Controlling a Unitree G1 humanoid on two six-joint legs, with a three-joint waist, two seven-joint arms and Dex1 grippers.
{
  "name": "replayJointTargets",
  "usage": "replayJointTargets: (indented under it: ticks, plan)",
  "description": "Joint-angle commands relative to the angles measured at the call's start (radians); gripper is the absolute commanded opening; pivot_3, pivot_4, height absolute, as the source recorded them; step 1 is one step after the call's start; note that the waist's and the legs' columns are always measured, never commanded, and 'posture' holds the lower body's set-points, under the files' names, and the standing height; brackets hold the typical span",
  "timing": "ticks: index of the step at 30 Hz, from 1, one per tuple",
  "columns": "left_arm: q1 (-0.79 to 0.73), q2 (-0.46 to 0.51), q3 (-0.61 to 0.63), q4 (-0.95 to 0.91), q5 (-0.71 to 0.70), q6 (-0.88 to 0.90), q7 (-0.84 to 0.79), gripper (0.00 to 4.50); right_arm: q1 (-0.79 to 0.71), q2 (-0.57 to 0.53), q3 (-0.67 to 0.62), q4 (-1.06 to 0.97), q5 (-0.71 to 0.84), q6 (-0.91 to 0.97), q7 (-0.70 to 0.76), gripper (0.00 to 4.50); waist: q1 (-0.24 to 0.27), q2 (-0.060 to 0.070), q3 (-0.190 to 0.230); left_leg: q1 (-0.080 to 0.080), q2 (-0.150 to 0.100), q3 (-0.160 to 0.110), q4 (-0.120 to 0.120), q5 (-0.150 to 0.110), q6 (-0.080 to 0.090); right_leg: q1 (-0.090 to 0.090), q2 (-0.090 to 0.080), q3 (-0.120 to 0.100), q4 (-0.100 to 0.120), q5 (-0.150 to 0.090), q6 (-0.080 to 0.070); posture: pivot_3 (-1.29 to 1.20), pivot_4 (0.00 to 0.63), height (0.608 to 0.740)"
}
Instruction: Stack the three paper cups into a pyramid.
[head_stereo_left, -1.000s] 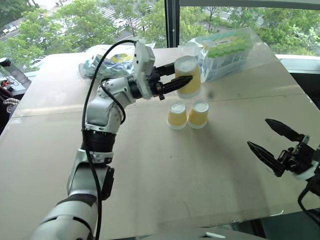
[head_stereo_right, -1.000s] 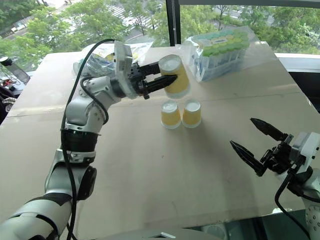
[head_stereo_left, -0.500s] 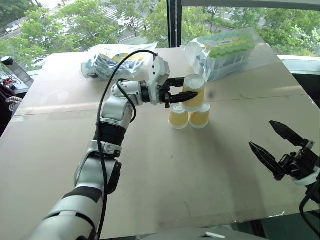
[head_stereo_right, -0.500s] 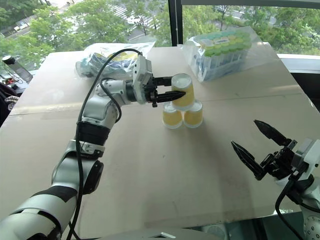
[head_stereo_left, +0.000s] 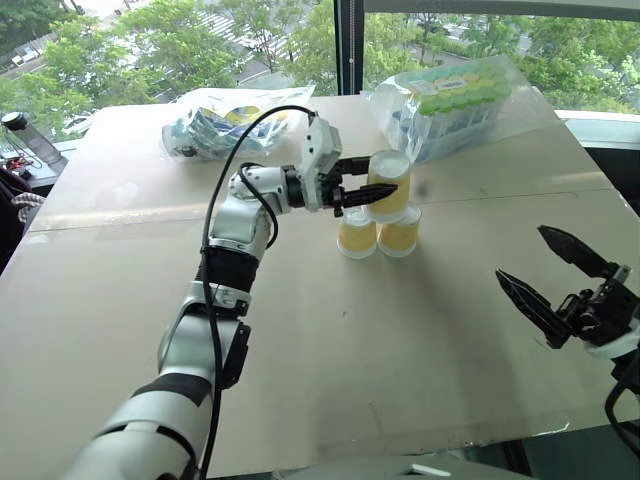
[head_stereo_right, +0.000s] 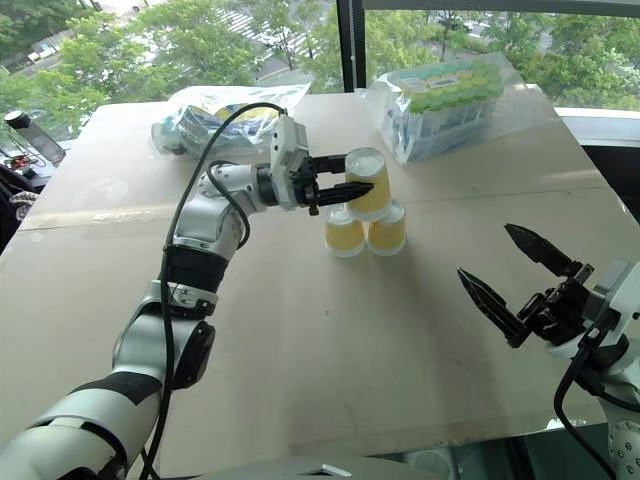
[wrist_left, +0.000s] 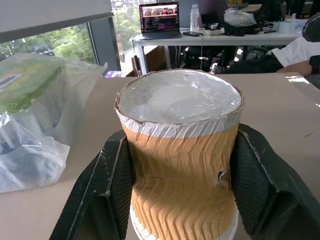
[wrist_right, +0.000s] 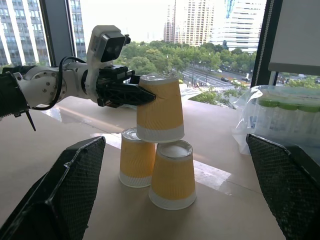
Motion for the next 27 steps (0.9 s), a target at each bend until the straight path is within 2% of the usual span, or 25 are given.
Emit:
replayJointTargets:
  ticks: [1,3,4,10,15,21,24,27]
  plan:
    - [-0.006,0.001,0.024,0.000,0.000,-0.011,0.003,3.57,-0.004,-0.009,-0.007,-0.029,0.018,-0.007,0.002,4.50,0.000,0.000,0.000,0.000,0.000,0.000,0.000,0.000,0.000,0.000,0.000,0.000,0.000,0.000,0.000,0.00,0.150,0.740]
    - [-0.006,0.001,0.027,0.000,0.003,-0.018,0.007,4.39,0.003,-0.007,-0.008,-0.025,0.017,-0.012,0.012,4.50,0.000,0.000,0.000,0.000,0.000,0.000,0.000,0.000,0.000,0.000,0.000,0.000,0.000,0.000,0.000,0.00,0.150,0.740]
    - [-0.005,0.000,0.029,-0.004,0.002,-0.016,0.008,4.46,0.008,-0.005,-0.010,-0.022,0.017,-0.015,0.018,4.50,0.000,0.000,0.000,0.000,0.000,0.000,0.000,0.000,0.000,0.000,0.000,0.000,0.000,0.000,0.000,0.00,0.150,0.740]
    - [0.011,0.007,0.062,-0.074,-0.043,0.029,0.022,4.46,0.042,0.002,-0.019,-0.006,0.015,-0.030,0.054,4.50,0.000,0.000,0.000,0.000,0.000,0.000,0.001,0.000,0.000,0.000,0.000,0.000,0.000,0.000,0.000,0.00,0.150,0.740]
    - [0.117,0.071,0.121,-0.285,-0.095,0.067,0.040,4.46,0.112,-0.017,-0.017,0.044,-0.016,-0.052,0.143,4.50,-0.007,0.000,0.000,0.000,0.000,0.000,0.001,0.000,0.000,0.000,0.000,0.001,0.000,0.000,0.000,0.00,0.150,0.740]
    - [0.417,0.210,0.194,-0.655,-0.228,0.256,0.069,4.46,0.149,-0.028,0.015,0.210,-0.125,-0.128,0.253,4.50,-0.014,0.001,-0.001,0.000,0.000,0.000,0.001,0.000,0.000,0.000,0.000,0.002,0.000,0.000,0.000,0.00,0.150,0.740]
    - [0.691,0.283,0.185,-0.792,-0.151,0.273,0.128,4.46,0.124,-0.032,0.046,0.297,-0.178,-0.148,0.264,4.50,-0.019,0.004,-0.003,0.003,0.000,0.001,-0.001,0.000,0.000,0.002,0.000,0.003,0.000,0.000,0.000,0.00,0.150,0.740]
    - [0.895,0.293,0.193,-0.906,-0.136,0.311,0.221,4.46,0.074,-0.041,0.067,0.367,-0.213,-0.132,0.239,4.50,-0.016,0.005,-0.003,0.004,0.000,0.001,-0.002,0.000,0.000,0.002,0.000,0.005,0.000,0.000,0.000,0.00,0.150,0.740]
